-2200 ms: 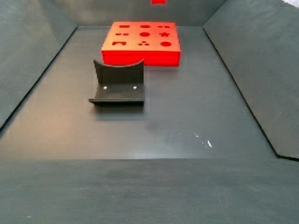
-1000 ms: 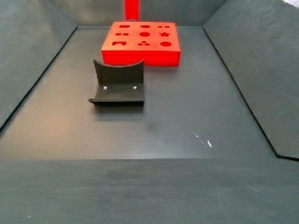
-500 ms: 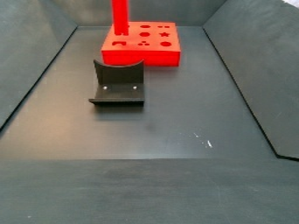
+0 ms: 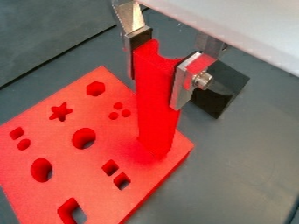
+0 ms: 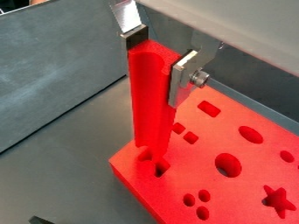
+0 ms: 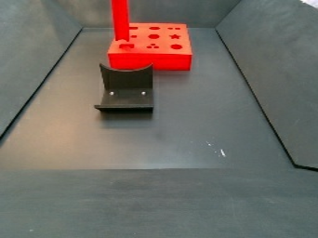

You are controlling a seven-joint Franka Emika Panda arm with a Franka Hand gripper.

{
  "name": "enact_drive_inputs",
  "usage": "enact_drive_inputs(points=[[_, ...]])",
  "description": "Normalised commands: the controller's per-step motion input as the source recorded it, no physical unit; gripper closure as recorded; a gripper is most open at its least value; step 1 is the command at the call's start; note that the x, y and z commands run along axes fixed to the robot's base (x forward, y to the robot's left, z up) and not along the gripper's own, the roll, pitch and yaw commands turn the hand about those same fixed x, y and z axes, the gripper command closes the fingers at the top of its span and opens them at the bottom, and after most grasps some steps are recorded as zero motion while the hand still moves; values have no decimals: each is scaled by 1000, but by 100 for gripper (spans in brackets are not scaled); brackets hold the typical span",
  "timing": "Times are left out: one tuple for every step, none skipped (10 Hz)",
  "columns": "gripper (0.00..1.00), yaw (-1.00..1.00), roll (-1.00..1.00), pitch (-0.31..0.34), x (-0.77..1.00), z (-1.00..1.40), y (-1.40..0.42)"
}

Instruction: Insert the arch object.

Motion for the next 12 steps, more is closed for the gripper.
enact_drive_inputs(points=[[100,0,7,0,0,0,0],[100,-231,97,67,0,-91,14],[100,-357,94,109,60,-100,0],[100,-277,0,11,6,-60,0],[100,-106,0,0,0,-6,0],[100,0,11,0,0,-26,0],[100,31,47,0,0,-186,0],[100,209,27,0,-34,-171,0],[100,200,33,0,-11,-111,0],[100,154,53,0,0,-129,0],[100,83,44,0,0,-131,0],[100,60,23,0,0,-103,0]])
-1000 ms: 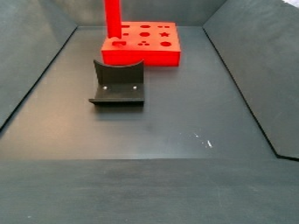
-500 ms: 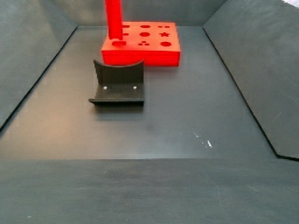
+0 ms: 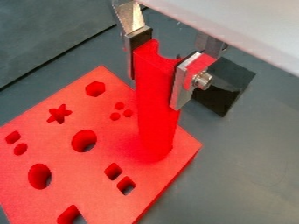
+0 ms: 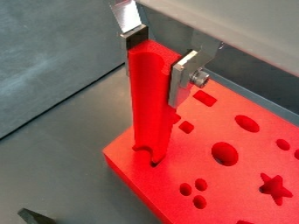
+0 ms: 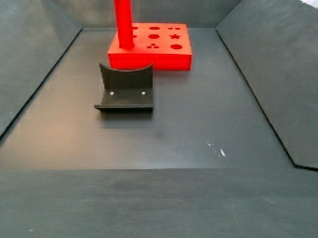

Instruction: Insert the arch object.

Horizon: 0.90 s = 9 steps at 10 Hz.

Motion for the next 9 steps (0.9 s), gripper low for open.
enact_drive_inputs(points=[[100,17,37,0,14,-109,14],[100,0,77,4,0,-134,57],[100,0,66,0,-14,-149,126],[100,0,30,0,-66,-131,140],[100,0,7,0,-6,-126,109],[100,0,0,0,-57,-114,97],[100,6,7,0,0,-74,0],[100,3,54,0,20,-103,-31],[100,0,101,0,46,-146,-100]])
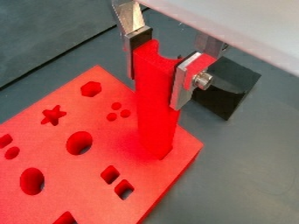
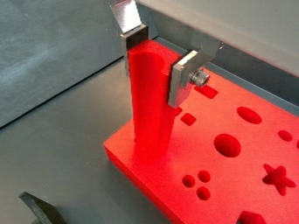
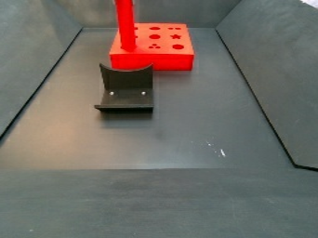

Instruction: Insert the arch object.

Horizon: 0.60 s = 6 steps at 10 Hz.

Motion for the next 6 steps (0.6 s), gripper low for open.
enact_drive_inputs(points=[[100,0,126,0,54,-240,-140],[100,0,151,0,66,-329,-160],[100,0,127,0,89,-431,-97],[100,0,121,0,94,-474,-77],[100,0,120,0,86,-494,-71],[100,0,113,0,91,-497,-57]])
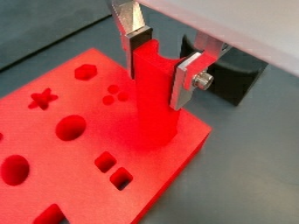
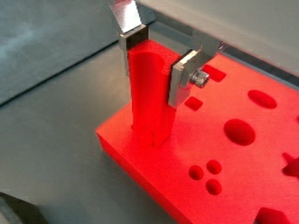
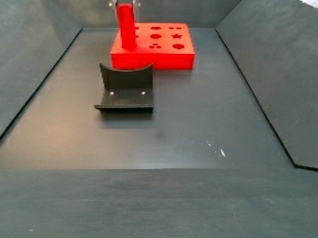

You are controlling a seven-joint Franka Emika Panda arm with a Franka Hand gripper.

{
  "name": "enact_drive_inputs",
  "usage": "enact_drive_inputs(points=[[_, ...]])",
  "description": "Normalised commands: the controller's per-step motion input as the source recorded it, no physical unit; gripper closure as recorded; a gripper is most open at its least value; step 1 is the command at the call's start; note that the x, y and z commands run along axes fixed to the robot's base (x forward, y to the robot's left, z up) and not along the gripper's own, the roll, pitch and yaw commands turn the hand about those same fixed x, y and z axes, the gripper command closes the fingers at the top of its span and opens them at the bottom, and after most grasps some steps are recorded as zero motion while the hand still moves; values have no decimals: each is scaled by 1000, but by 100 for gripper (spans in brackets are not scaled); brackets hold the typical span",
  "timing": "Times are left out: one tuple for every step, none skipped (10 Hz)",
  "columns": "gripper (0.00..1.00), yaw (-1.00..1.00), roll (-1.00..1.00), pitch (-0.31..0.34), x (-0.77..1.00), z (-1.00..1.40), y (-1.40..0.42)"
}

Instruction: Insert the arch object.

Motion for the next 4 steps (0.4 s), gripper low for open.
enact_drive_inputs(points=[[100,0,53,0,146,-446,-20],[100,0,39,0,109,-314,-29],[100,0,-1,-7,0,-14,0],[100,0,0,0,0,-14,0]])
